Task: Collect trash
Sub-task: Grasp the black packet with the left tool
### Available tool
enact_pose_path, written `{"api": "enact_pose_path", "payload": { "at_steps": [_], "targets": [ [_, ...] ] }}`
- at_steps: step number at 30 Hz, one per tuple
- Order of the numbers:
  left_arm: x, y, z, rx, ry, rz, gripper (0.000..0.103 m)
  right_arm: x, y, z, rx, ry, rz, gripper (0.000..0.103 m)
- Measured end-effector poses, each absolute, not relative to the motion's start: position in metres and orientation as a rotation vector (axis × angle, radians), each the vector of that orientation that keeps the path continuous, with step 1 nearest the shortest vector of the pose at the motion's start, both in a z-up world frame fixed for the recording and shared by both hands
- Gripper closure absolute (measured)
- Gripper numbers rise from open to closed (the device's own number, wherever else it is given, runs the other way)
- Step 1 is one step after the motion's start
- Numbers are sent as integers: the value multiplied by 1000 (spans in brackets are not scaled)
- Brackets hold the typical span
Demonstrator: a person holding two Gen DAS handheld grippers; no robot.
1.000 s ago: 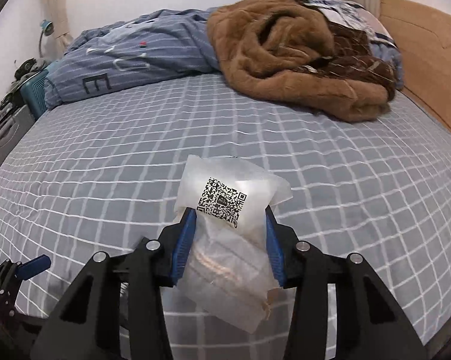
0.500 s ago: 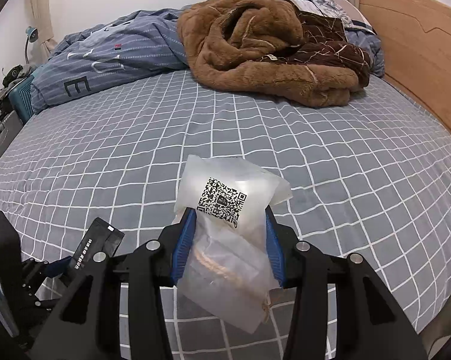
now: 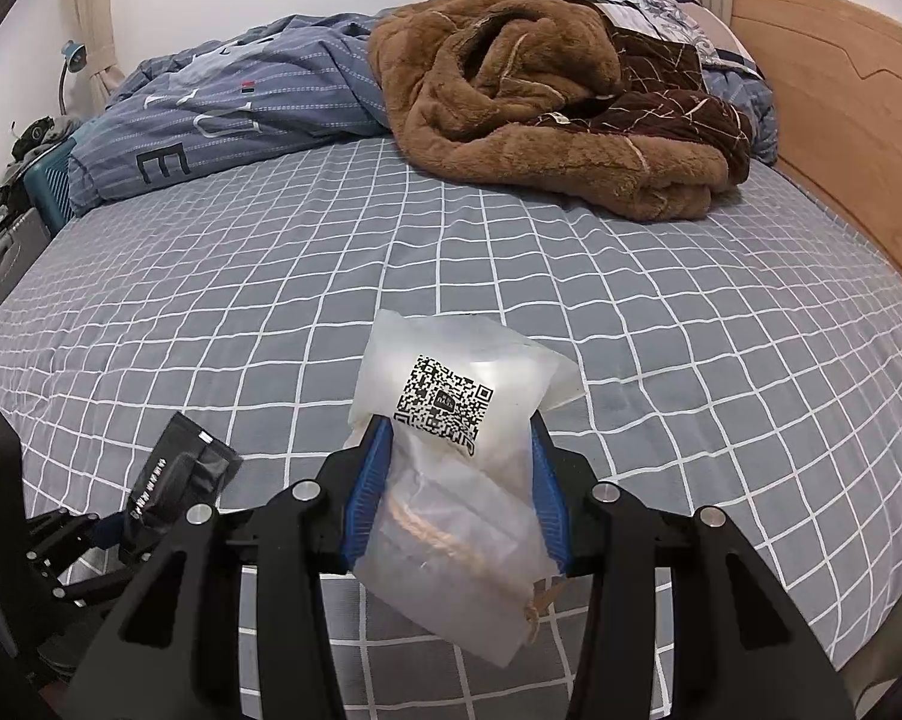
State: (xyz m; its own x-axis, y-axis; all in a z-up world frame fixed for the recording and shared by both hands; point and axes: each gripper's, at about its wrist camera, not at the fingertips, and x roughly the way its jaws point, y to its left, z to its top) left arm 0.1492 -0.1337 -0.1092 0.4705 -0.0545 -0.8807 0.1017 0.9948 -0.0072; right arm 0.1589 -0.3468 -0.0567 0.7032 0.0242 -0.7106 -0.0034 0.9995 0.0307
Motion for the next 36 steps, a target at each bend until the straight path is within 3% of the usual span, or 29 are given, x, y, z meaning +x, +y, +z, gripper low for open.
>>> {"api": "enact_pose_path", "payload": {
  "at_steps": [36],
  "targets": [
    [69, -47, -36, -27, 944, -47, 66, 75, -267, -15, -12, 716, 111, 60]
  ]
}}
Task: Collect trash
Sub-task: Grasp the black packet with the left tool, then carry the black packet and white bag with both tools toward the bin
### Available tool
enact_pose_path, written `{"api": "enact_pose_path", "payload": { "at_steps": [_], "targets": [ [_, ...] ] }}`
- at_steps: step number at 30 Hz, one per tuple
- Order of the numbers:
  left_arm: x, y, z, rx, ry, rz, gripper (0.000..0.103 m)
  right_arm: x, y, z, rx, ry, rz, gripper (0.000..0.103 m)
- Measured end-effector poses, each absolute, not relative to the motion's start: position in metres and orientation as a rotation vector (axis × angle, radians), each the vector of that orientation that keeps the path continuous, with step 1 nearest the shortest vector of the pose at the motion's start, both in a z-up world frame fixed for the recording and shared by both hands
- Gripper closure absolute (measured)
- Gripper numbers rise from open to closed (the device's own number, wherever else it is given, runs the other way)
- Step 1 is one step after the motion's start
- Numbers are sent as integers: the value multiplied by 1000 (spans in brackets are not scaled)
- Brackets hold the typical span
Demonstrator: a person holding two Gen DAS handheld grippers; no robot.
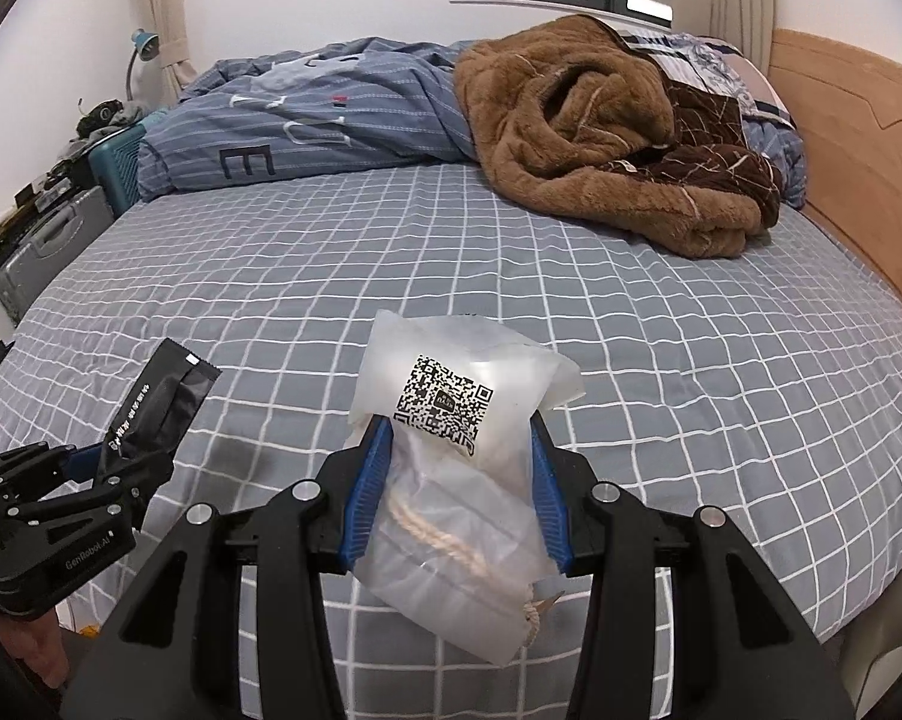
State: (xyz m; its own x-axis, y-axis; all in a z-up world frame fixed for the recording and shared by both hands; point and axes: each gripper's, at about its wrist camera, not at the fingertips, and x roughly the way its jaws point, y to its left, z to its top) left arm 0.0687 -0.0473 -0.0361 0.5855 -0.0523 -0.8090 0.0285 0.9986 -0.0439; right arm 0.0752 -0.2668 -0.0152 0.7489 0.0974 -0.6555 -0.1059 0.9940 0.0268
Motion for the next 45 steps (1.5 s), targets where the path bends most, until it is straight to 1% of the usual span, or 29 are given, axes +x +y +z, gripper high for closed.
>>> {"api": "enact_pose_path", "payload": {
  "at_steps": [7, 28, 45],
  "targets": [
    [46, -33, -33, -51, 947, -35, 66, 59, -251, -9, -17, 705, 135, 60],
    [-2, -26, -20, -48, 928, -25, 66, 13, -235, -5, -30, 695, 158, 60],
    [-58, -20, -26, -73, 926, 5, 66, -40, -230, -18, -40, 722, 171, 60]
  ]
}}
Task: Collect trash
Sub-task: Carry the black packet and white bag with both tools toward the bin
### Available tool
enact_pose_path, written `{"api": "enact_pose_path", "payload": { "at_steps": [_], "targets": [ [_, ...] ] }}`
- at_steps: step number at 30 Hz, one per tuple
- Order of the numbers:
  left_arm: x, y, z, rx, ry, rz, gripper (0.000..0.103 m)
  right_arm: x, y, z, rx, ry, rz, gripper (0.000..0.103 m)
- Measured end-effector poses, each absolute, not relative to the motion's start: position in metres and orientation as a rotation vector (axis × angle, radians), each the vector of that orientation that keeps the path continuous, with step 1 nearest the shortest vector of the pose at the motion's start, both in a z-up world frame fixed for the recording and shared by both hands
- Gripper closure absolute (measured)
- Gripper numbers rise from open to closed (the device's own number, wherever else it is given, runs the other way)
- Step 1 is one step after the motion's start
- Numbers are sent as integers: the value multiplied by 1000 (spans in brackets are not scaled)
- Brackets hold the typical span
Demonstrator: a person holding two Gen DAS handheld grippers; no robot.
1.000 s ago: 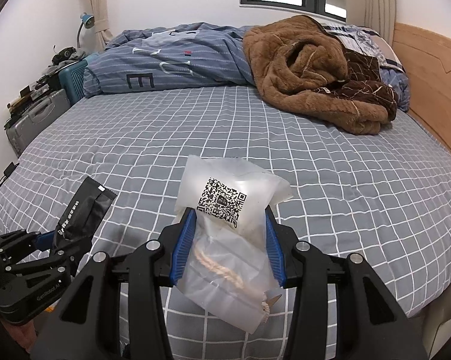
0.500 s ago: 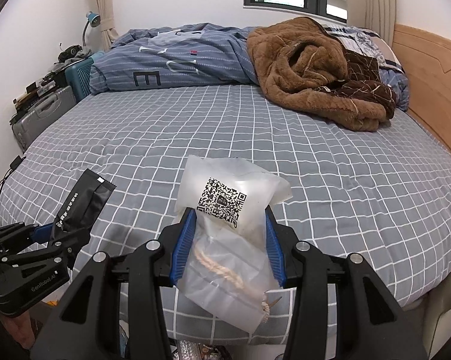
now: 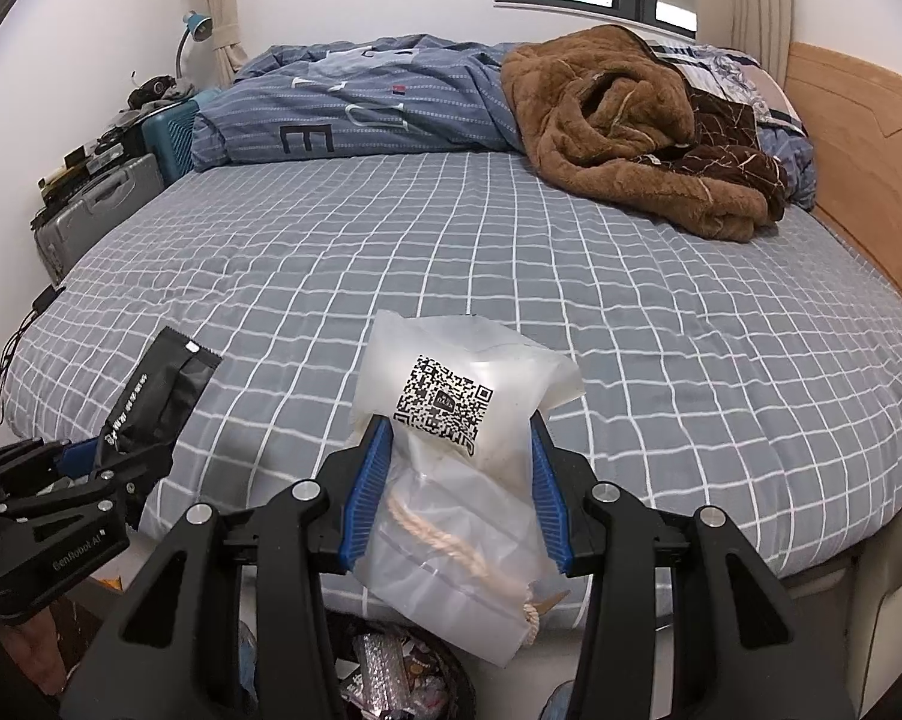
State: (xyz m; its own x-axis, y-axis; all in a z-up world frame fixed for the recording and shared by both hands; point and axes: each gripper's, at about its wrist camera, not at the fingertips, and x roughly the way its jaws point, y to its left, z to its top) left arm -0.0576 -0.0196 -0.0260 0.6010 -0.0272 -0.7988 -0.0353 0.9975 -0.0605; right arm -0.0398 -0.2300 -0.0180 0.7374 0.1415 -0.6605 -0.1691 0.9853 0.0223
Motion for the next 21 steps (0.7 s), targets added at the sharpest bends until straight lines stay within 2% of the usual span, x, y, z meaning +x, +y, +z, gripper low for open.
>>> {"api": "enact_pose_path", "payload": {
  "at_steps": [21],
  "targets": [
    [-123, -16, -46, -105, 945, -33, 66, -94, -218, -39, -32, 785, 205, 60]
  ]
}}
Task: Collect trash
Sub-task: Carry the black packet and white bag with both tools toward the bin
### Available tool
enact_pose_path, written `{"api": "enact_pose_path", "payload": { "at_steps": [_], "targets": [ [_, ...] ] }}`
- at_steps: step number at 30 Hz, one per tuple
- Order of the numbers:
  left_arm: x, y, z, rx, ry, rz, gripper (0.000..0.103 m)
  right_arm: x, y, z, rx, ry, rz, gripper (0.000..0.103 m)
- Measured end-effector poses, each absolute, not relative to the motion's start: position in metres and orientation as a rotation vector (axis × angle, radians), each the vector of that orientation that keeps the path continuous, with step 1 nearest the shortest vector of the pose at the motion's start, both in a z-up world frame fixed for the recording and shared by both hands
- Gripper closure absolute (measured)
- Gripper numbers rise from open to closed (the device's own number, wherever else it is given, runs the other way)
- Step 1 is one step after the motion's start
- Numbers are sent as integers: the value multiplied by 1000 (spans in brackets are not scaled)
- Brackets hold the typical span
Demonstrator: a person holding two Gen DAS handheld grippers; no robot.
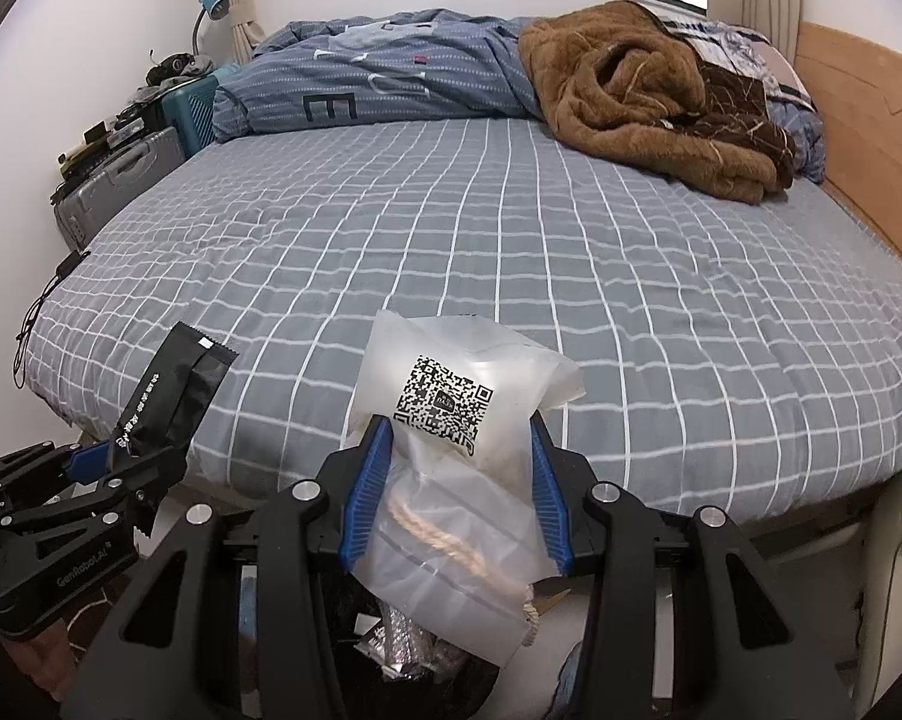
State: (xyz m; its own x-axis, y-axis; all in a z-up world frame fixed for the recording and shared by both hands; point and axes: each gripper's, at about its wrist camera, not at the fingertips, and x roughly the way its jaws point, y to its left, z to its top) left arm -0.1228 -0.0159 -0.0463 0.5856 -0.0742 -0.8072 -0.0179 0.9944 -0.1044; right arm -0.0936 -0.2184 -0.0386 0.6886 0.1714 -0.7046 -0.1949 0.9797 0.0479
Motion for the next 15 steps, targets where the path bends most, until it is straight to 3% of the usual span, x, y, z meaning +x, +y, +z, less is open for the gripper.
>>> {"api": "enact_pose_path", "payload": {
  "at_steps": [15],
  "targets": [
    [-169, -12, -64, -124, 981, -4, 66, -136, -211, -60, -35, 839, 219, 60]
  ]
}}
